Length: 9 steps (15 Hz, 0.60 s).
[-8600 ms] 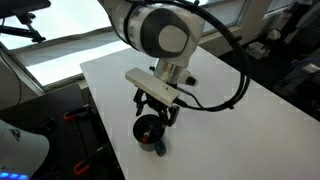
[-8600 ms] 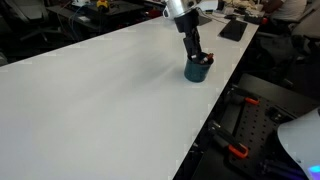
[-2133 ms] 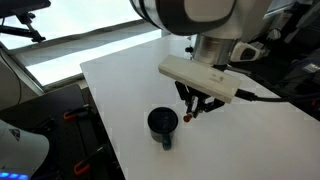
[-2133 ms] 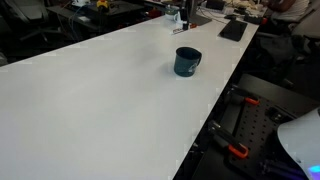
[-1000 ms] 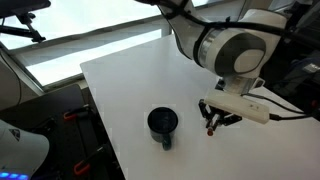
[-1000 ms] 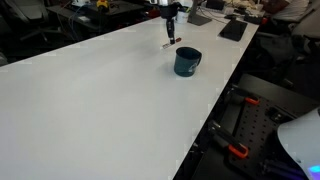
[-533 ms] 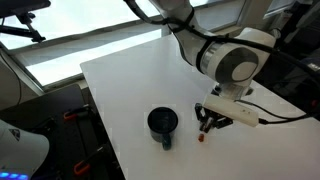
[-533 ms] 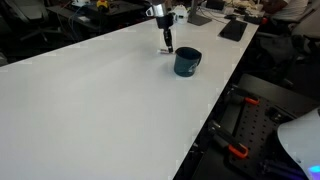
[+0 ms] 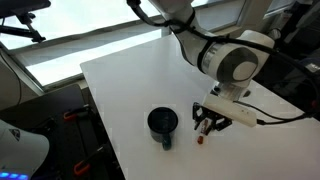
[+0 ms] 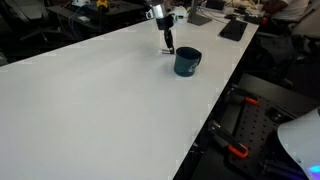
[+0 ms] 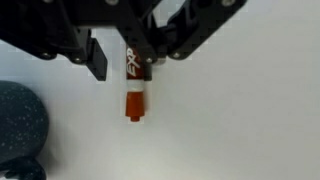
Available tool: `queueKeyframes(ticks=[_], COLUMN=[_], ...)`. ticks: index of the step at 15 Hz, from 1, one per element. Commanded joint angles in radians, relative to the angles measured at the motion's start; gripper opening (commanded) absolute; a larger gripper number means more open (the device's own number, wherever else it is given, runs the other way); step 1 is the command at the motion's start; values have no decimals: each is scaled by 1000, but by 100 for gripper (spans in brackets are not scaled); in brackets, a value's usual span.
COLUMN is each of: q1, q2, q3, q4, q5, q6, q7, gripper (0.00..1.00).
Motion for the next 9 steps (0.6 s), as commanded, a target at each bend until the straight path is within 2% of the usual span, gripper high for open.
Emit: queueKeyframes(ticks=[1,9], q1=[2,3], q2=[3,3], q3=[-1,-1], q4=[5,5], q5=[1,1], q6=[-4,-5], q7=[-1,-1], gripper=[51,52])
